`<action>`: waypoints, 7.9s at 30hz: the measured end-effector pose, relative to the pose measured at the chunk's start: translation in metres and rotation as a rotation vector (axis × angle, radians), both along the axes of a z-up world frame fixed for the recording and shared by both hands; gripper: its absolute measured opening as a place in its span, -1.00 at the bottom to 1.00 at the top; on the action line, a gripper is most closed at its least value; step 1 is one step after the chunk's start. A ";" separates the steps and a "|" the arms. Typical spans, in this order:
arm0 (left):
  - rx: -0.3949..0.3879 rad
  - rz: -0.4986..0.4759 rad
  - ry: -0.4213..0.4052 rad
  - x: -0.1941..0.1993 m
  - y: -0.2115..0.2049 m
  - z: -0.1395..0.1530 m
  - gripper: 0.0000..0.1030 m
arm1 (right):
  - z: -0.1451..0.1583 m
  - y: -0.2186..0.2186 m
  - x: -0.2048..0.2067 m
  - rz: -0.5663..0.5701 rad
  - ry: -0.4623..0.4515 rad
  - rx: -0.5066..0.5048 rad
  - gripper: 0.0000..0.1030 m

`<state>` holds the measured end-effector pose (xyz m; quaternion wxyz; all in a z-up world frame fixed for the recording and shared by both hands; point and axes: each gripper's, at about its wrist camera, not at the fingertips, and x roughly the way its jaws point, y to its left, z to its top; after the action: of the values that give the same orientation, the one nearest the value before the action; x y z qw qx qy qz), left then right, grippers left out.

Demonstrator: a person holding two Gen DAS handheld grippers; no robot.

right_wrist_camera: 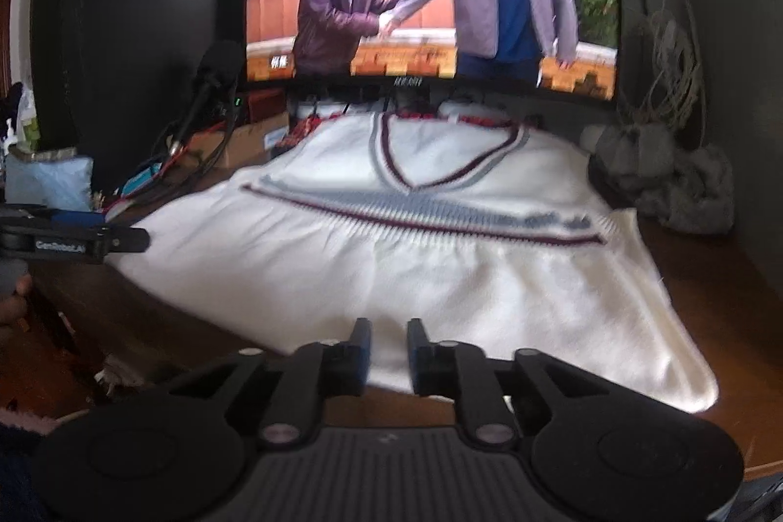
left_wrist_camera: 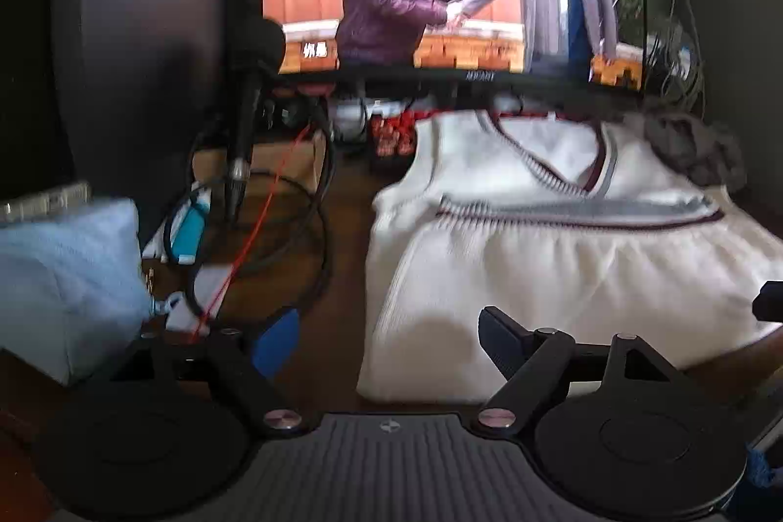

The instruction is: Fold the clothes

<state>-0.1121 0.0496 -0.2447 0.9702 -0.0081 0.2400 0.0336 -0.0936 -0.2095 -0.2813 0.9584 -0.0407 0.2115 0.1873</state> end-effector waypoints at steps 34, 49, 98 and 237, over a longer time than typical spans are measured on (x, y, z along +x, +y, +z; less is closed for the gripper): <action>0.204 -0.174 0.158 0.160 -0.005 0.062 0.71 | 0.054 -0.066 0.183 -0.028 0.145 -0.190 0.06; 0.223 -0.563 0.118 0.297 0.004 0.082 0.40 | 0.095 -0.054 0.324 0.245 0.054 -0.286 -0.19; 0.505 -0.661 -0.067 0.207 -0.014 0.112 -0.93 | 0.140 -0.028 0.218 0.289 -0.174 -0.403 -0.93; 0.002 -0.341 0.042 0.118 0.006 0.040 -0.27 | 0.037 -0.127 0.126 -0.108 0.044 0.106 -0.45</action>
<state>0.0063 0.0553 -0.2047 0.9566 0.0345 0.2578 -0.1313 0.0319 -0.3360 -0.2441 0.9631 0.0258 0.2240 0.1471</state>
